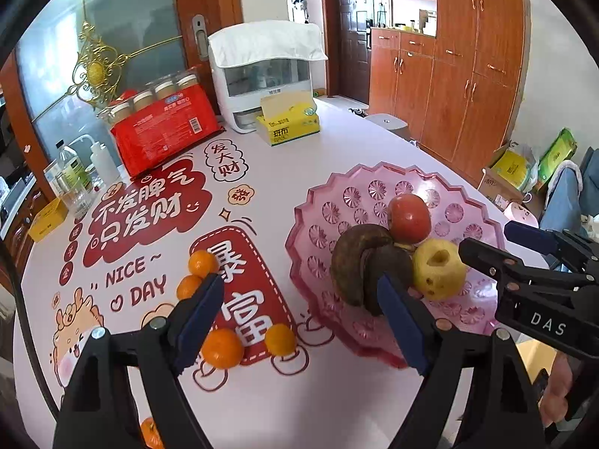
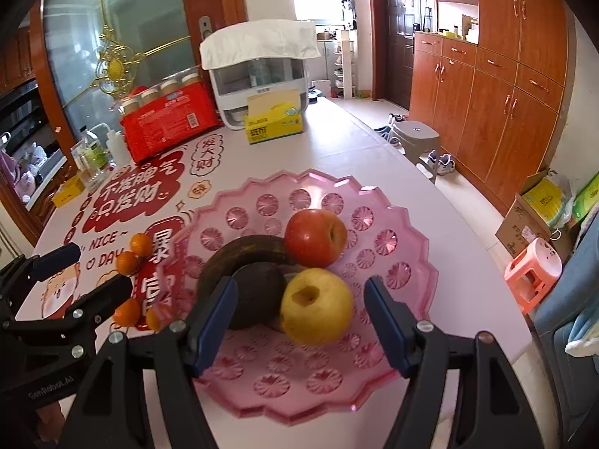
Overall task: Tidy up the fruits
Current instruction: 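Open the left tool releasing the banana while the right tool releases the apple, then lift both tools out of the pink bowl and back over the table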
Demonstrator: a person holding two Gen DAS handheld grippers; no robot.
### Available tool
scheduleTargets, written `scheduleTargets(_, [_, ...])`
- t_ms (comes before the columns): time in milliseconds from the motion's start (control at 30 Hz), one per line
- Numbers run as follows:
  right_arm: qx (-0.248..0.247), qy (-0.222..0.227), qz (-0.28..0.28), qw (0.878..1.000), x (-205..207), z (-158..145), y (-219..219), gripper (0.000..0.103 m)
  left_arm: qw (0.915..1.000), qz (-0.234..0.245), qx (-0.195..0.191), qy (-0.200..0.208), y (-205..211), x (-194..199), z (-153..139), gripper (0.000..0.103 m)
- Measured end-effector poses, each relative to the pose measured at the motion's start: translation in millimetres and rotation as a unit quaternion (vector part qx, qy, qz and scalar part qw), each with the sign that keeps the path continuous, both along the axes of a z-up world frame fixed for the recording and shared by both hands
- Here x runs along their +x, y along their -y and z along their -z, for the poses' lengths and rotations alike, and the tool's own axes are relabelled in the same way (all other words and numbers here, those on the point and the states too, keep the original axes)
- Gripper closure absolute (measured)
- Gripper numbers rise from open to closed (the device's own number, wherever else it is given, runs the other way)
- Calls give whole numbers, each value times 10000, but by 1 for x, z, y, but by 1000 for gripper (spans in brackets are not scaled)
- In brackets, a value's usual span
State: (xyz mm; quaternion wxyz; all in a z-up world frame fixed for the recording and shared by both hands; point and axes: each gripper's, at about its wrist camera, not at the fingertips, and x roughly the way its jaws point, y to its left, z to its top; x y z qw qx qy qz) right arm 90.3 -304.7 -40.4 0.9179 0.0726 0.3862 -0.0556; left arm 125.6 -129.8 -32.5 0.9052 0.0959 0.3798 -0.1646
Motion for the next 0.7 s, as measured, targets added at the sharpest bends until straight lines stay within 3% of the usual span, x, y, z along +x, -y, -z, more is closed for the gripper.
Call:
scheduleTargets(267, [66, 136, -176, 9997, -24, -11, -17, 32, 9998, -72, -174, 76, -26, -28, -11, 18])
scheduleTargets(367, [58, 213, -234, 9995, -33, -15, -25, 32, 9995, -133, -268, 109, -38, -37, -16, 11])
scheduleTargets(500, [44, 354, -381, 9986, -43, -24, -40, 32, 9989, -251, -328, 204, -54, -48, -22, 9])
scheduleTargets(700, [-47, 571, -775, 9953, -53, -37, -69, 32, 9961, -710, -356, 390, -97, -61, -32, 8])
